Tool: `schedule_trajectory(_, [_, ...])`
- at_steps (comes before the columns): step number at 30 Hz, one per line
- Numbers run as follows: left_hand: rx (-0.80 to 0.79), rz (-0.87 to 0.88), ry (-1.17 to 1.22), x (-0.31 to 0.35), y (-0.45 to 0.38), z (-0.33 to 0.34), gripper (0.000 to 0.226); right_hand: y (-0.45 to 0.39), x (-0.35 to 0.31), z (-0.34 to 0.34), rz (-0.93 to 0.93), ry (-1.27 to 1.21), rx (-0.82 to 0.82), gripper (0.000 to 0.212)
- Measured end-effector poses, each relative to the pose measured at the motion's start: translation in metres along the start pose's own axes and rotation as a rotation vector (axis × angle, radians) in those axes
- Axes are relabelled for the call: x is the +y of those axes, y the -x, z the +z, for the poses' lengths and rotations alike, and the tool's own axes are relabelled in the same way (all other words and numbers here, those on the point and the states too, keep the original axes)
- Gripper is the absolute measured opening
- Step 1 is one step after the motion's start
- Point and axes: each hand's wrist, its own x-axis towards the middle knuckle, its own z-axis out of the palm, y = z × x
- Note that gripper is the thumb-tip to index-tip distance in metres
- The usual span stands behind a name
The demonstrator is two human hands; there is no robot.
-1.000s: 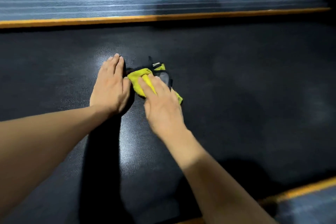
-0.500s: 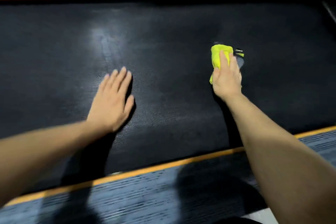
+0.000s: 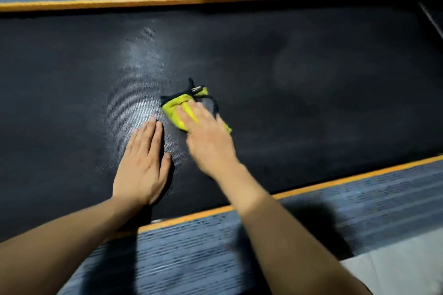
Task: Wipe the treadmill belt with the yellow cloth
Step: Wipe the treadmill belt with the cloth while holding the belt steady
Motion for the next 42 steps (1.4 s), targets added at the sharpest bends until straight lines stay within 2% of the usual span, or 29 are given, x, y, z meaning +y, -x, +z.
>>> schedule_trajectory(2, [-0.006,0.001,-0.006,0.000,0.000,0.000,0.067,0.017,0.051,-0.021,0.115,0.118,0.033,0.072])
schedule_trajectory(4, [0.005,-0.004,-0.008,0.000,0.000,0.001,0.067,0.036,0.116,-0.048,0.320,0.208,0.059,0.074])
schedule_trajectory(6, [0.012,-0.004,-0.011,0.001,0.000,0.002,0.067,0.050,0.164,-0.070,0.540,0.120,-0.002,0.070])
schedule_trajectory(8, [0.021,-0.011,-0.005,0.001,0.000,0.002,0.067,0.050,0.159,-0.071,0.596,0.060,0.003,0.066])
schedule_trajectory(10, [0.014,-0.014,0.010,0.002,0.000,0.002,0.067,0.053,0.101,-0.058,0.502,0.105,0.060,0.076])
schedule_trajectory(12, [0.018,-0.013,0.027,0.001,0.001,0.002,0.066,0.063,0.022,-0.036,0.308,0.022,0.108,0.085])
schedule_trajectory(14, [0.025,0.007,0.043,-0.002,0.001,0.003,0.065,0.072,-0.043,-0.017,0.147,-0.063,-0.012,0.084])
schedule_trajectory(16, [0.029,0.021,0.050,-0.004,0.001,0.004,0.064,0.076,-0.060,-0.011,0.092,-0.126,-0.178,0.079])
schedule_trajectory(18, [0.042,0.007,0.056,-0.004,0.001,0.004,0.063,0.077,-0.034,-0.017,0.098,-0.076,-0.213,0.077])
schedule_trajectory(21, [0.045,-0.003,0.065,0.000,0.002,0.003,0.063,0.086,0.019,-0.039,0.312,0.019,-0.171,0.077])
schedule_trajectory(26, [0.057,0.000,0.063,0.001,0.003,0.002,0.063,0.109,0.120,-0.082,0.838,0.036,-0.163,0.082])
schedule_trajectory(29, [0.055,-0.005,0.058,0.001,0.003,0.003,0.062,0.112,0.120,-0.084,0.958,0.004,-0.136,0.081])
schedule_trajectory(32, [0.049,-0.005,0.061,0.001,0.002,0.004,0.062,0.107,0.066,-0.064,0.772,0.048,-0.136,0.083])
schedule_trajectory(35, [0.033,-0.002,0.075,0.000,0.001,0.003,0.063,0.102,-0.006,-0.043,0.456,-0.046,-0.286,0.087])
schedule_trajectory(37, [0.026,-0.001,0.068,0.000,0.001,0.002,0.064,0.102,-0.037,-0.033,0.279,-0.045,-0.320,0.088])
schedule_trajectory(39, [0.028,-0.005,0.056,0.000,0.000,0.002,0.064,0.098,-0.034,-0.034,0.146,-0.003,-0.316,0.082])
schedule_trajectory(42, [0.026,-0.016,0.059,0.002,0.001,0.002,0.063,0.092,0.021,-0.049,-0.097,0.126,-0.290,0.076])
